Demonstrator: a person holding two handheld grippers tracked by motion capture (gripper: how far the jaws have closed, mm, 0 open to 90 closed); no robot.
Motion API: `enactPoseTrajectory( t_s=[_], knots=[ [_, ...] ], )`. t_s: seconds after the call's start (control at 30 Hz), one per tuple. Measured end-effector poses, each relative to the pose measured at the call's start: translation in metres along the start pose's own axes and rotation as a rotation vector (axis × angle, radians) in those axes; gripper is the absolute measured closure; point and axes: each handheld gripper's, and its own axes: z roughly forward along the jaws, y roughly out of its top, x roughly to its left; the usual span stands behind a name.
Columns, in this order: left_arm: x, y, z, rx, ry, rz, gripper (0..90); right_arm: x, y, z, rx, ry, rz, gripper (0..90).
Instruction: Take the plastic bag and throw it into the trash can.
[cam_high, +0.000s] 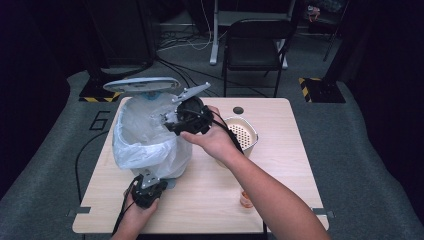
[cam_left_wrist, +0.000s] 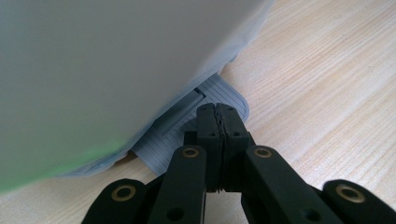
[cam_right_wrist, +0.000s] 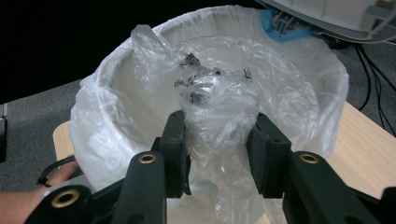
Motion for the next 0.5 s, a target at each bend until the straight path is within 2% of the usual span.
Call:
enactPoseTrajectory(
  t_s=[0.33,0.5],
  knots=[
    [0.000,0.000,0.000,-0.001,0.001,0.000,88.9,0.009,0.014,0.025,-0.005,0.014,-0.020,61.5],
    [0.000,0.000,0.000,-0.001,0.001,0.000,88.9,0.012,0.017,0.031,-0.005,0.015,-0.027,61.5]
  ],
)
